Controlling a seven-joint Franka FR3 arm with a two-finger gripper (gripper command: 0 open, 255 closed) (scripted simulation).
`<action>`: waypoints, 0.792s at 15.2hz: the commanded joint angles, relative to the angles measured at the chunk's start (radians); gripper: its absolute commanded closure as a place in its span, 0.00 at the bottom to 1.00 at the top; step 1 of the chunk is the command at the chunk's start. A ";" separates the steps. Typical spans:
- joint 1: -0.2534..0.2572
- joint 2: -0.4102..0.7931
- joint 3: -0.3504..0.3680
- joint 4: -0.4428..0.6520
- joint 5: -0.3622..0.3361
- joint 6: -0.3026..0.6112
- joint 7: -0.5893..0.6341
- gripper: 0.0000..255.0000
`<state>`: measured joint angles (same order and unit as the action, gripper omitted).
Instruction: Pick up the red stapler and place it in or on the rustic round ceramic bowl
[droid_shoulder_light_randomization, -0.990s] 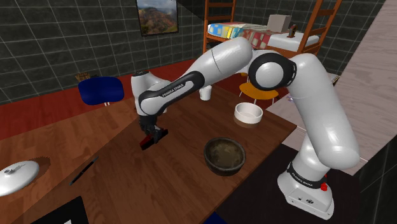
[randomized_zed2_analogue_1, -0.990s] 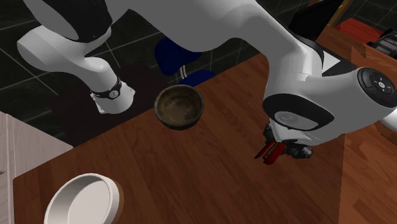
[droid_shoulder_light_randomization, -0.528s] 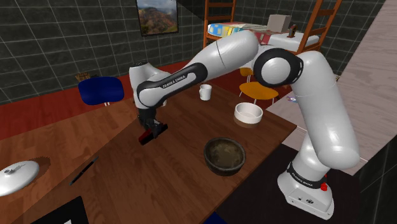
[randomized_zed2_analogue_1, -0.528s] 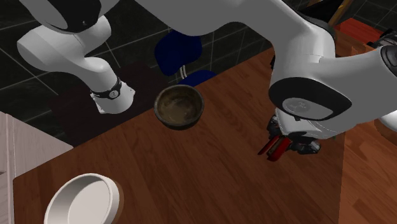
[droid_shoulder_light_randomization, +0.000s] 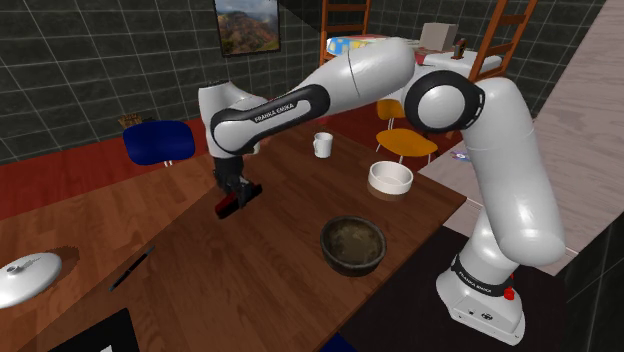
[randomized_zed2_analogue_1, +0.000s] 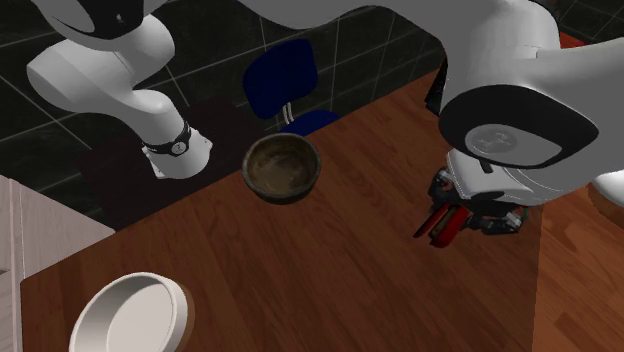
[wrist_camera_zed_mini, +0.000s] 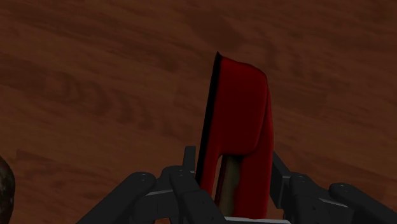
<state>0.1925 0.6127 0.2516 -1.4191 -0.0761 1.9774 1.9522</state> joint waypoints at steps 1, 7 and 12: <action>-0.001 -0.008 0.001 0.016 0.002 -0.024 -0.002 1.00; -0.001 -0.030 0.005 0.062 0.007 -0.092 -0.002 1.00; -0.032 -0.179 0.017 -0.150 0.035 -0.026 -0.010 1.00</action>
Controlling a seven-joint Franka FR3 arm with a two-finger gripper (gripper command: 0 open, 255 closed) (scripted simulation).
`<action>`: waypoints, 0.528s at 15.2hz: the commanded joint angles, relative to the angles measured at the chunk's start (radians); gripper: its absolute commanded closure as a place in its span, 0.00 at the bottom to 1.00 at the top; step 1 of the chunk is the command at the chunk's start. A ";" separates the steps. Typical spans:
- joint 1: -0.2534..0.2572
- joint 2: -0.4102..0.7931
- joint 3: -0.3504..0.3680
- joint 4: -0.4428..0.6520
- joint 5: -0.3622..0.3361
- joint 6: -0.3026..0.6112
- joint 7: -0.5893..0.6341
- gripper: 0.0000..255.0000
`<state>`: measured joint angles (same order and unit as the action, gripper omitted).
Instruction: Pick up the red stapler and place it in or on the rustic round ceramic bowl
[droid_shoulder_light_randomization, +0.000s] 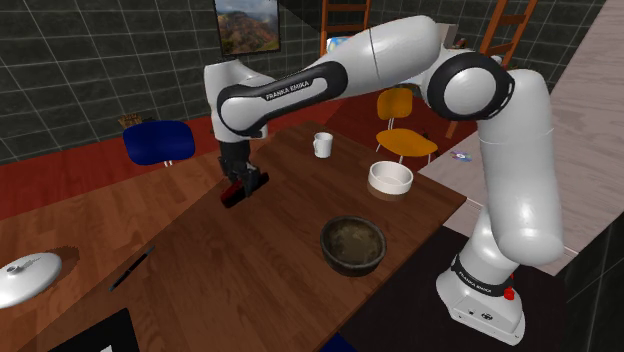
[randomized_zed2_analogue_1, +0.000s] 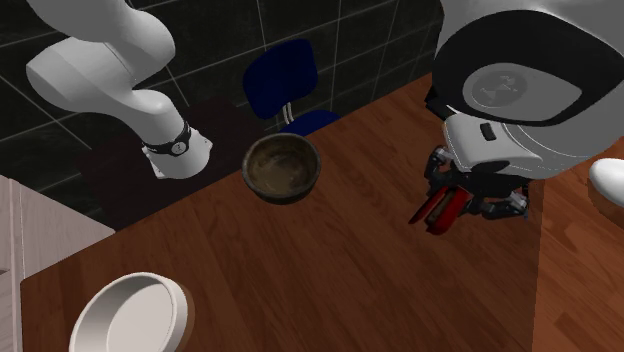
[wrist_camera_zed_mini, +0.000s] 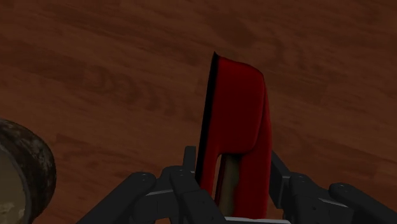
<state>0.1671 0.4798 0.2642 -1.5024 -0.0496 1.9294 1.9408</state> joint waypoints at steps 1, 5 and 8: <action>-0.016 -0.090 0.008 -0.133 0.019 0.044 -0.003 1.00; -0.044 -0.257 0.020 -0.368 0.063 0.117 -0.028 1.00; -0.058 -0.377 0.024 -0.523 0.101 0.156 -0.052 1.00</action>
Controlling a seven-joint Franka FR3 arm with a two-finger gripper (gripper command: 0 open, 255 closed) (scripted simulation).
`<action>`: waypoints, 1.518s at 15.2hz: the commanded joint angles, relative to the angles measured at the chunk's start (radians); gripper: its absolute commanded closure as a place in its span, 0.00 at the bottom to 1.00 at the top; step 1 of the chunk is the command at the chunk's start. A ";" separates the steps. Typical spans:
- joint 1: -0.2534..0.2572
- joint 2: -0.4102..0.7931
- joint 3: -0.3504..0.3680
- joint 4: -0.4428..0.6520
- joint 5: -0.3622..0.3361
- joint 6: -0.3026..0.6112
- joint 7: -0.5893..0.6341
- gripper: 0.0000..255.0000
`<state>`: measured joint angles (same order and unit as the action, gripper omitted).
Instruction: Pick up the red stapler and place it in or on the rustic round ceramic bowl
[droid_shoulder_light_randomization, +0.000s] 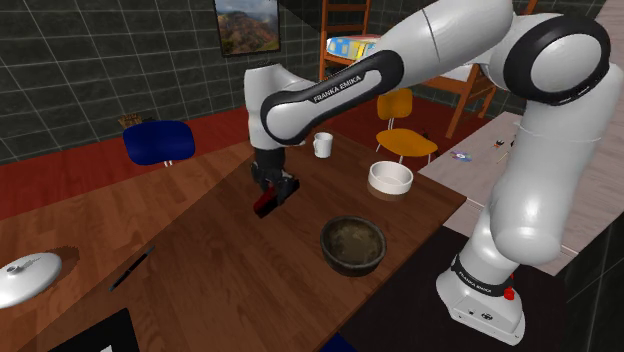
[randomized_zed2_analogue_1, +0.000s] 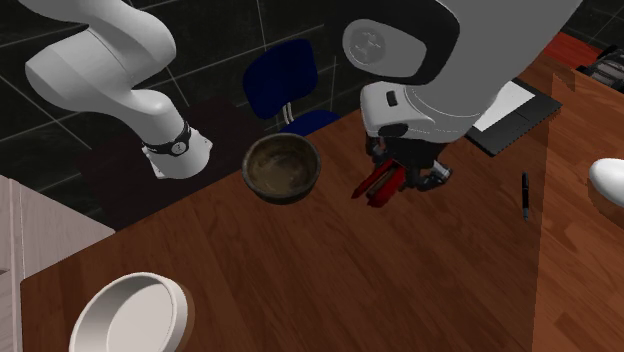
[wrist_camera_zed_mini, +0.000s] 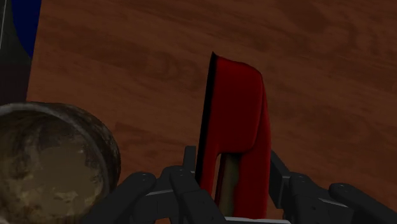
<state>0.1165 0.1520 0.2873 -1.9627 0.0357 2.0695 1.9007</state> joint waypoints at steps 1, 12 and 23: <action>-0.010 -0.089 0.002 -0.111 0.028 0.026 -0.020 1.00; 0.013 -0.539 -0.023 -0.577 0.165 0.045 -0.117 1.00; 0.049 -0.709 -0.034 -0.798 0.213 0.093 -0.148 1.00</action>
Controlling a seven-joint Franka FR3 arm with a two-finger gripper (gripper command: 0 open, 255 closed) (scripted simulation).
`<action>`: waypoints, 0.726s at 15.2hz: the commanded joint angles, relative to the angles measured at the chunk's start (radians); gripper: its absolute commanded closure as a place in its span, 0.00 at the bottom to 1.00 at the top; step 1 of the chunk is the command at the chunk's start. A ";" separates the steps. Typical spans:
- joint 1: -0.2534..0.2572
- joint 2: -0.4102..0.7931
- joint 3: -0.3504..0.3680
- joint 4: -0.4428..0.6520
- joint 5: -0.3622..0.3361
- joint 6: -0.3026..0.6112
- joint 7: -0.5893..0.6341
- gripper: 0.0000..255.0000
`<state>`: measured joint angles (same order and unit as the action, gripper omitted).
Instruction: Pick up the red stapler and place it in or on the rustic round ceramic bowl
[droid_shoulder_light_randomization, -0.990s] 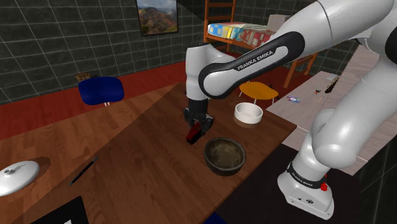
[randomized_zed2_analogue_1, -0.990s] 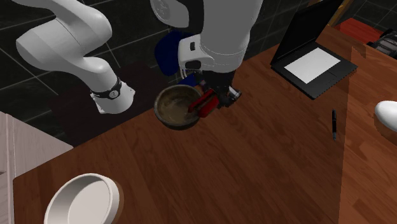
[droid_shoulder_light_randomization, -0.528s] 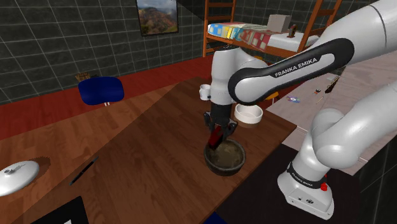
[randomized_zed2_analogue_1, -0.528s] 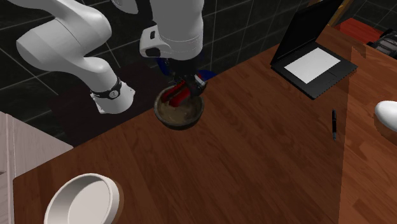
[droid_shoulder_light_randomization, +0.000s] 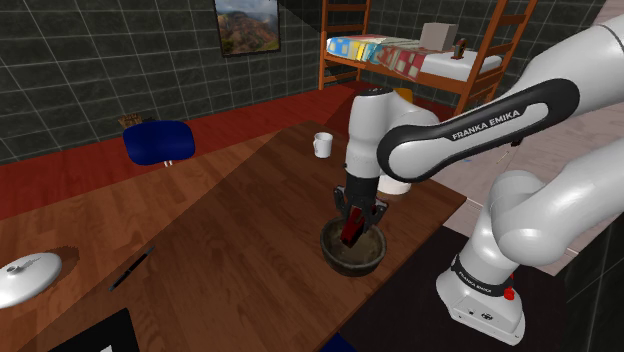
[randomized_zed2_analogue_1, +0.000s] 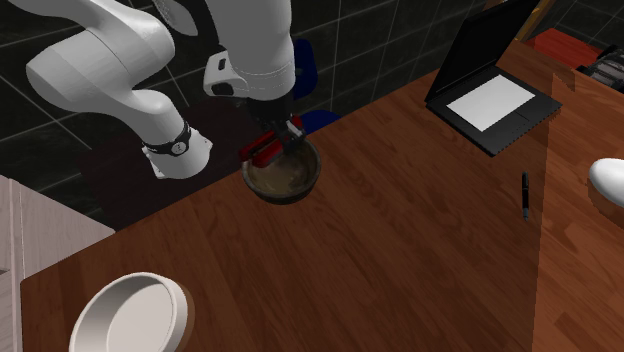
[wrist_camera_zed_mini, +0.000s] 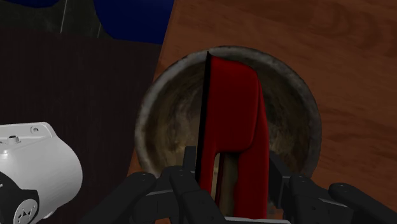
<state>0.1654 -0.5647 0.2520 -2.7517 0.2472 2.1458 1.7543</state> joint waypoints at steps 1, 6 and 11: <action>0.001 0.017 0.004 -0.017 0.004 0.034 -0.003 1.00; 0.002 0.071 0.015 -0.052 0.014 0.124 -0.009 1.00; 0.003 0.097 0.020 -0.065 0.018 0.162 -0.011 1.00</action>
<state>0.1682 -0.4701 0.2715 -2.8159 0.2652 2.3043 1.7438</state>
